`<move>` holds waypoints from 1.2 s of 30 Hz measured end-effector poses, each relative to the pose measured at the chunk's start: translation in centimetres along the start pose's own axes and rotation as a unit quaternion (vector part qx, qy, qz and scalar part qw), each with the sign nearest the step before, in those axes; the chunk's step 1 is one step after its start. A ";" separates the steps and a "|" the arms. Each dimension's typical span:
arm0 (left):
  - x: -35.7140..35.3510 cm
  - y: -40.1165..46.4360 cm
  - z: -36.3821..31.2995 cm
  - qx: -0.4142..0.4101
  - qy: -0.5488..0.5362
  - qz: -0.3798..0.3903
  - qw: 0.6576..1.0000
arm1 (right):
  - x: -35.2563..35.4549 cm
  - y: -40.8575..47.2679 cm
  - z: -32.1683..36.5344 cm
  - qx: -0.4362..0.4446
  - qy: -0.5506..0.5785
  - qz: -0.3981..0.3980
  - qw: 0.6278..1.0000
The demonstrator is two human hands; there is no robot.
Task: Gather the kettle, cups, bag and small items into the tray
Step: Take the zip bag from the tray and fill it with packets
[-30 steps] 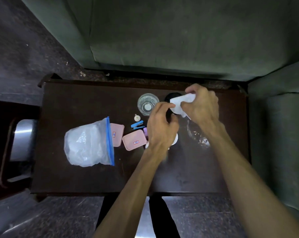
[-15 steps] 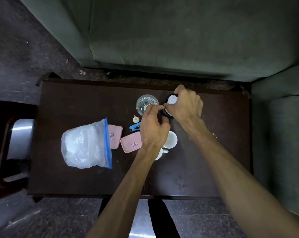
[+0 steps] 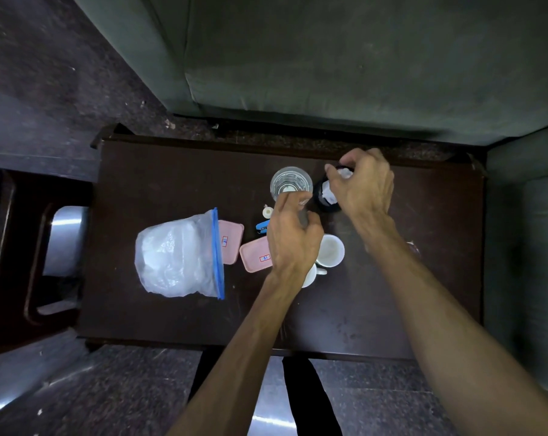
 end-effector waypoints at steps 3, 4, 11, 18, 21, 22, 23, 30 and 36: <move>0.4 -0.4 0.4 0.003 -0.004 -0.003 1.000 | 1.0 -0.4 0.4 0.006 0.034 -0.055 0.998; 0.6 -0.6 0.5 0.003 -0.005 -0.005 1.000 | 1.4 -0.8 0.4 0.011 0.054 -0.071 0.996; 1.5 -1.2 0.6 -0.002 -0.014 -0.014 1.000 | 2.0 -4.8 -0.4 0.012 0.139 -0.039 0.989; 3.7 -1.8 1.1 -0.005 -0.003 -0.043 0.999 | -1.4 -9.6 0.0 -0.032 0.191 0.056 0.980; 6.0 -2.7 2.9 0.012 0.010 -0.079 0.997 | -3.9 -11.9 0.7 -0.058 0.214 0.114 0.969; 6.9 -3.1 3.7 0.022 0.011 -0.089 0.996 | -4.6 -12.5 0.8 -0.065 0.208 0.123 0.968; 7.7 -3.5 4.6 0.033 0.010 -0.099 0.994 | -5.2 -13.0 0.8 -0.075 0.204 0.129 0.968; 11.0 -6.6 9.9 0.084 0.037 -0.095 0.991 | -5.2 -15.0 -2.2 -0.150 0.096 0.023 0.984; 6.6 -8.7 8.3 -0.004 0.125 0.044 0.991 | -3.3 -14.4 -5.6 -0.134 -0.021 0.013 0.991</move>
Point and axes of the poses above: each hand's wrist, its own y-axis towards the middle knuckle, its own x-axis out of the back of the hand, z = x × y, the point moved 4 cm from there along y, towards the middle knuckle, and after that the axes turned 9 degrees about -x, right-handed, at the moved point
